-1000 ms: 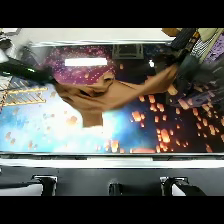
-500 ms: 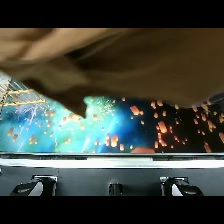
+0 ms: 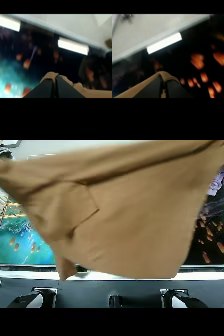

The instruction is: Fold the clothes and pants, and hang the long-sleeved shirts on hangers.

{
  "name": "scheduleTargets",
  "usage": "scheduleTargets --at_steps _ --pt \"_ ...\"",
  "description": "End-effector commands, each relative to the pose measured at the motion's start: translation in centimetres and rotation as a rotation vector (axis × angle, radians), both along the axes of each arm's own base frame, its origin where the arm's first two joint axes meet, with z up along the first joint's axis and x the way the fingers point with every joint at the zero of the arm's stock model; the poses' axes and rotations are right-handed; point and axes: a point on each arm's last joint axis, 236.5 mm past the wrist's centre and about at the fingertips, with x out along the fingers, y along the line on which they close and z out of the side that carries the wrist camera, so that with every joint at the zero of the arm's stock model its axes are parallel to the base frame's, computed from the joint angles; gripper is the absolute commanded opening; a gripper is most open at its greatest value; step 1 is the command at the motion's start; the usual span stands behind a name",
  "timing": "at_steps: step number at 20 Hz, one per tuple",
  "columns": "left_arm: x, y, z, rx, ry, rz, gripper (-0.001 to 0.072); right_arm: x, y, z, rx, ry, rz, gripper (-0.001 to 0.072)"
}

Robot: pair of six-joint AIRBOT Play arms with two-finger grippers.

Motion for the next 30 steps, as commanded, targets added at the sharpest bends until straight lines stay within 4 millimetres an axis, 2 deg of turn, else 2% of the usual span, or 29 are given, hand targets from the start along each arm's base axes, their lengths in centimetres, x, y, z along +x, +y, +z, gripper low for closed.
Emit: scheduleTargets --at_steps 1,2,4,6,8,10,12,13,14,15,16,17,18,20,22,24,25,27,30 --pt "4.6 -3.7 -15.2 -0.083 0.350 -0.078 0.0020 6.7 -0.2 -14.9 0.073 0.368 0.031 0.0030" --pt "5.8 -5.2 -19.5 -0.096 0.432 -0.094 0.0019 8.6 -0.2 -19.1 0.099 0.444 0.034 0.0030" --pt "8.1 -7.8 -26.3 -0.104 0.536 -0.111 0.0019 11.7 -0.2 -26.4 0.147 0.543 0.030 0.0030" --pt "10.2 -9.4 -31.7 -0.109 0.584 -0.098 0.0019 14.5 0.5 -32.6 0.228 0.591 0.027 0.0029" --pt "11.1 -9.9 -35.9 -0.132 0.638 -0.061 0.0019 16.3 1.7 -36.2 0.324 0.600 0.027 0.0030" --pt "11.4 -9.9 -38.3 -0.135 0.669 -0.045 0.0019 17.7 2.7 -38.1 0.403 0.585 0.023 0.0030" --pt "11.6 -9.9 -38.8 -0.135 0.671 -0.041 0.0035 18.6 2.9 -38.6 0.405 0.555 0.026 0.0035" --pt "11.6 -9.8 -38.6 -0.133 0.670 -0.043 0.0160 18.7 3.0 -38.3 0.399 0.545 0.037 0.0082" --pt "11.6 -9.6 -38.2 -0.128 0.674 -0.052 0.0422 18.4 3.3 -37.9 0.401 0.547 0.059 0.0196" --pt "11.5 -8.9 -37.5 -0.119 0.674 -0.064 0.0583 17.8 3.2 -37.1 0.377 0.548 0.096 0.0336" --pt "11.3 -8.1 -36.5 -0.108 0.677 -0.078 0.0602 16.9 3.3 -36.1 0.326 0.544 0.165 0.0461" --pt "10.9 -6.8 -35.2 -0.083 0.674 -0.102 0.0601 15.6 2.8 -34.8 0.268 0.548 0.231 0.0482" --pt "10.3 -5.2 -33.9 -0.060 0.667 -0.112 0.0601 13.9 1.7 -33.5 0.205 0.561 0.286 0.0483" --pt "8.0 -0.7 -32.3 0.022 0.697 -0.118 0.0601 10.5 -1.4 -31.4 0.097 0.608 0.328 0.0482" --pt "5.2 3.0 -32.1 0.054 0.731 -0.121 0.0601 7.5 -4.5 -29.5 0.070 0.648 0.318 0.0482" --pt "2.7 5.4 -33.1 0.043 0.753 -0.111 0.0601 5.1 -6.3 -27.8 0.119 0.635 0.297 0.0482" --pt "1.4 5.6 -33.9 0.011 0.757 -0.132 0.0601 3.8 -6.8 -27.4 0.140 0.627 0.288 0.0482" --pt "-0.5 4.5 -35.6 -0.085 0.756 -0.195 0.0601 0.8 -7.1 -27.4 0.193 0.618 0.262 0.0482" --pt "-1.5 3.0 -37.6 -0.166 0.722 -0.242 0.0601 -3.0 -6.0 -28.3 0.224 0.636 0.229 0.0480"
